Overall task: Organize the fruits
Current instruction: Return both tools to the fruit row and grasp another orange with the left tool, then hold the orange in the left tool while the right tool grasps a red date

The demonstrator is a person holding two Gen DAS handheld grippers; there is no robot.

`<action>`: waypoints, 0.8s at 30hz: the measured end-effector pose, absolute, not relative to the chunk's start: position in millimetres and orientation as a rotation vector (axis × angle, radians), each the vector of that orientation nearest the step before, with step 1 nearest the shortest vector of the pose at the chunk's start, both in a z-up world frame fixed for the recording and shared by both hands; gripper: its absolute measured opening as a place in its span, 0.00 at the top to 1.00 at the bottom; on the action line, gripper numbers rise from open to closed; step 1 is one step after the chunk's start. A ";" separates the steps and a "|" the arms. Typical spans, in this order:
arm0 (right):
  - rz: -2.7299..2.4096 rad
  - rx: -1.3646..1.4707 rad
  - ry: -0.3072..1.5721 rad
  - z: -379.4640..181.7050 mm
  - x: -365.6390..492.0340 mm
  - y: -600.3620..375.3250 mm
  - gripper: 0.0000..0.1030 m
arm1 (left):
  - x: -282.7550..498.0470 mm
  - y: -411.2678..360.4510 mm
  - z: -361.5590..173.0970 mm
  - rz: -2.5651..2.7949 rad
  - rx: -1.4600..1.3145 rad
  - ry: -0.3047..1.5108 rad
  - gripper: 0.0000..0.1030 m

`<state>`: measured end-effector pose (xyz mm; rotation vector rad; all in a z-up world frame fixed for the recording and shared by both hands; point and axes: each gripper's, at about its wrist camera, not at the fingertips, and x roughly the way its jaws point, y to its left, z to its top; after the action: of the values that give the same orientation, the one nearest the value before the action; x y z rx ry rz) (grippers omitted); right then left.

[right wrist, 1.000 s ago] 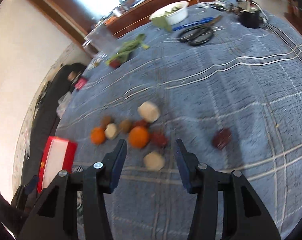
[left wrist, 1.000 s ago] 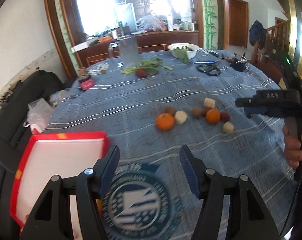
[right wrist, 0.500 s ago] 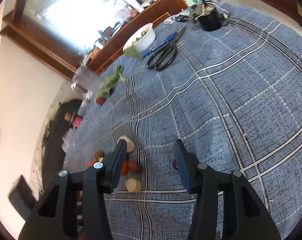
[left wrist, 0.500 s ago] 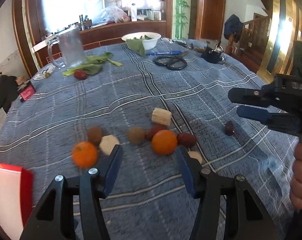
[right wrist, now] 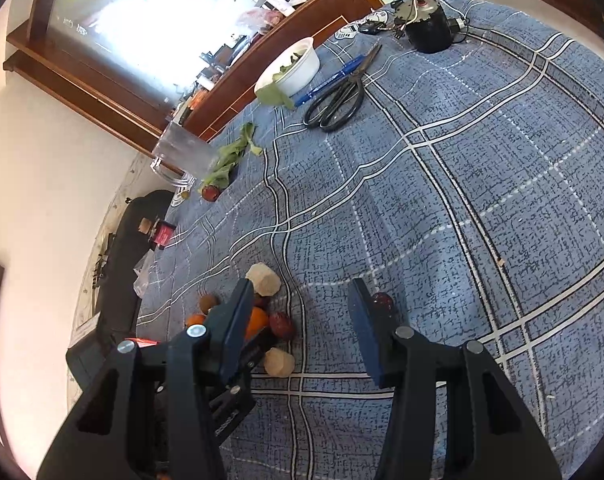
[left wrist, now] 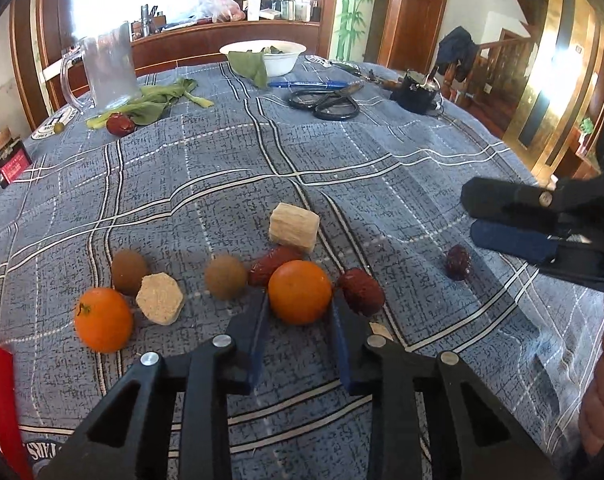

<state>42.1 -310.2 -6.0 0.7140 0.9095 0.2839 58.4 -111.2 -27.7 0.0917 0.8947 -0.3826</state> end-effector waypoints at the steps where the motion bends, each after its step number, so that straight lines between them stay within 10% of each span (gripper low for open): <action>1: 0.289 0.709 0.916 -6.6 43.4 -308.7 0.51 | 57.9 -108.9 -27.2 -0.381 0.089 0.891 0.72; 24: 0.362 0.449 0.958 -20.5 50.5 -240.5 0.55 | 38.2 -44.8 -8.9 -0.257 0.038 0.848 0.73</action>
<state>50.5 -240.5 -20.5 0.4486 0.9577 0.3615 38.2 -44.8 -8.9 0.0382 0.8483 -0.2574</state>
